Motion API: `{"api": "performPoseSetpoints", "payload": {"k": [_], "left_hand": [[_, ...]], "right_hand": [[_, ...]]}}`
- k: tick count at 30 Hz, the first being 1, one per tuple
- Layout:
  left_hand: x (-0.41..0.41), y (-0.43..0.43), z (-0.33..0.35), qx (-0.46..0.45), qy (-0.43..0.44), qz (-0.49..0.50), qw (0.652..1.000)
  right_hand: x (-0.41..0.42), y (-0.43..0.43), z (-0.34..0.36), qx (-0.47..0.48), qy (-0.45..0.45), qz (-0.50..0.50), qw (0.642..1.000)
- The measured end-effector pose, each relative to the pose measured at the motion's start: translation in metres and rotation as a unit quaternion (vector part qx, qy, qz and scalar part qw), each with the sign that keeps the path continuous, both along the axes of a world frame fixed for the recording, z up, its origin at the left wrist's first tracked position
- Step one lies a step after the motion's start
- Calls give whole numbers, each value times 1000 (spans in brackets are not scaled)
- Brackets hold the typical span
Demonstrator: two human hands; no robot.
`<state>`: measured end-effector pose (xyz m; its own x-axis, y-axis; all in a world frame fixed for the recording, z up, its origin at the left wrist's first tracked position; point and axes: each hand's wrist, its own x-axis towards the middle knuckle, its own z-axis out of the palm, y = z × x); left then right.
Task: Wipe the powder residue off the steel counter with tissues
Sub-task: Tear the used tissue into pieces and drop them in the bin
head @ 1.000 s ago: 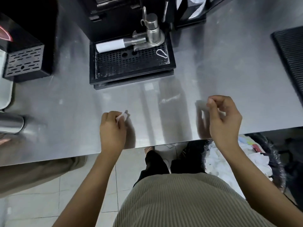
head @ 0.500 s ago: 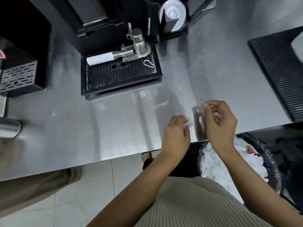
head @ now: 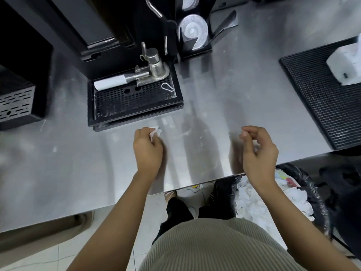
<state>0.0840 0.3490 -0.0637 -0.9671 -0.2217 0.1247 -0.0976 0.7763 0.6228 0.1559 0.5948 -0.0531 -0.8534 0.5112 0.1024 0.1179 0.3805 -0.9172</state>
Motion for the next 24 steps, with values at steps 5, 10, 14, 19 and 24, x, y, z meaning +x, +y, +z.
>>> {"api": "performPoseSetpoints", "payload": {"k": [5,10,14,19,24], "left_hand": [[11,64,0,35,7,-94,995],[28,124,-2,85,-45,-257,962],[19,98,11,161,-70,-177,968],[67,21,28,11,-129,-93,987],[95,67,25,70,-157,-118,978]], "right_hand": [[1,10,1,-13,-4,-29,999],[6,18,-1,-18,-24,-51,998],[11,27,2,-41,-27,-73,996],[16,38,8,-64,-12,-120,991],[19,39,10,-76,-3,-125,989]]}}
